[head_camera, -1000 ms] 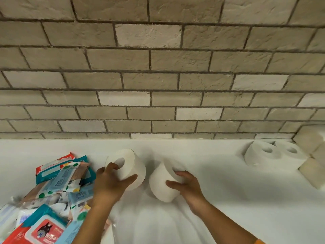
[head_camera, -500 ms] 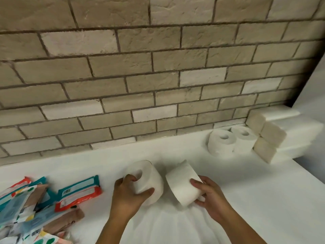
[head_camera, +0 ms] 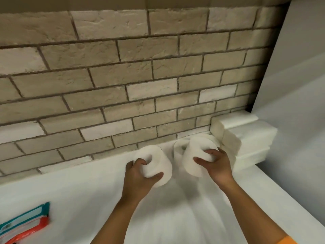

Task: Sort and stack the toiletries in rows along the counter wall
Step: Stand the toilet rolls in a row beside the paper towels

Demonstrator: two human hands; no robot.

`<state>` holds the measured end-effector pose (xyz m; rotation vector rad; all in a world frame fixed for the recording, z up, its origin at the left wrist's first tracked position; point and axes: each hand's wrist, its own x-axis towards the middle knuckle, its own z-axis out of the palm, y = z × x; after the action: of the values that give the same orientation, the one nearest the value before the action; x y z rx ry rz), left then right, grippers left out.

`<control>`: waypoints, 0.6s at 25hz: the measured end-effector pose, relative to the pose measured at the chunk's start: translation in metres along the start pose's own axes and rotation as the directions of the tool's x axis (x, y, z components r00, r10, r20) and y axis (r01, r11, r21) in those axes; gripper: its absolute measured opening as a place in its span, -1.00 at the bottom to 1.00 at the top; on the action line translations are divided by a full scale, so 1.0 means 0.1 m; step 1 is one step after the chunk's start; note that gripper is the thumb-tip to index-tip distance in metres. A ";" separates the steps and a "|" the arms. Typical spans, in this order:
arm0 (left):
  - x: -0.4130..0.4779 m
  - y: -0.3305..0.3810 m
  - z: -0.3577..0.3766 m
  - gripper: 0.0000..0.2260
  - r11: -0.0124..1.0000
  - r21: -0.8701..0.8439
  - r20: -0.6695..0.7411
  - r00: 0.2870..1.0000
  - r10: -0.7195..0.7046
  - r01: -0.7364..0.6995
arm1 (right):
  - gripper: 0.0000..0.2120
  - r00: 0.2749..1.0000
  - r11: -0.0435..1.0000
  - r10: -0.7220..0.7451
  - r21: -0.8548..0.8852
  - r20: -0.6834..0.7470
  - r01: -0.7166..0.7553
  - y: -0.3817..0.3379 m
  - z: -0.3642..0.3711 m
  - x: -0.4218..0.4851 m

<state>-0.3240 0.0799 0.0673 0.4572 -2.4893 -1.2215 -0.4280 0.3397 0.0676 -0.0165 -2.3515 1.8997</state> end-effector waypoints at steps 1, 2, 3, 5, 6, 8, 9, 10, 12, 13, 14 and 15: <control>0.09 0.13 0.13 -0.44 1.000 -0.015 -0.001 1.000 0.005 -0.005 | -0.65 0.999 0.995 -0.042 -0.087 -0.012 0.041 0.01 -0.08 0.19; 0.18 0.26 0.24 -0.44 1.000 -0.021 0.000 1.000 0.012 -0.012 | -0.62 0.996 0.983 -0.090 -0.162 -0.014 0.087 0.01 -0.14 0.37; 0.27 0.37 0.35 -0.45 1.000 -0.017 0.003 1.000 0.024 -0.024 | -0.59 0.992 0.967 -0.127 -0.225 -0.008 0.122 0.01 -0.19 0.55; 0.44 0.61 0.58 -0.46 0.999 -0.002 0.009 0.999 0.052 -0.052 | -0.55 0.989 0.935 -0.145 -0.321 0.042 0.151 -0.07 -0.29 0.87; 0.52 0.70 0.68 -0.46 0.998 0.003 0.013 0.998 0.061 -0.061 | -0.53 0.990 0.920 -0.126 -0.366 0.071 0.143 -0.12 -0.32 1.01; 0.64 0.85 0.87 -0.46 0.998 0.010 0.031 0.997 0.068 -0.068 | -0.50 0.988 0.878 -0.108 -0.456 0.113 0.148 -0.16 -0.35 1.23; 0.71 0.90 0.95 -0.45 0.997 0.016 0.041 0.997 0.071 -0.071 | -0.49 0.984 0.856 -0.121 -0.488 0.134 0.171 -0.17 -0.35 1.32; 0.78 0.94 1.02 -0.44 0.997 0.024 0.055 0.996 0.067 -0.068 | -0.48 0.979 0.834 -0.137 -0.516 0.153 0.197 -0.18 -0.34 1.38; 0.92 1.01 1.13 -0.43 0.998 0.045 0.080 0.996 0.050 -0.054 | -0.46 0.968 0.777 -0.165 -0.579 0.191 0.247 -0.17 -0.31 1.48; 0.99 1.03 1.18 -0.43 0.997 0.057 0.090 0.995 0.041 -0.046 | -0.45 0.962 0.746 -0.169 -0.609 0.216 0.268 -0.15 -0.31 1.53; 1.05 1.06 1.24 -0.44 0.997 0.069 0.098 0.995 0.032 -0.039 | -0.44 0.956 0.717 -0.168 -0.636 0.240 0.286 -0.13 -0.31 1.57; 1.09 1.07 1.29 -0.45 0.996 0.079 0.108 0.994 0.022 -0.031 | -0.43 0.952 0.693 -0.167 -0.657 0.256 0.298 -0.09 -0.32 1.59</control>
<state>-0.4917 0.1859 0.0946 0.3875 -2.6342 -1.1669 -0.5823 0.3818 0.0969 0.3833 -2.8691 0.8439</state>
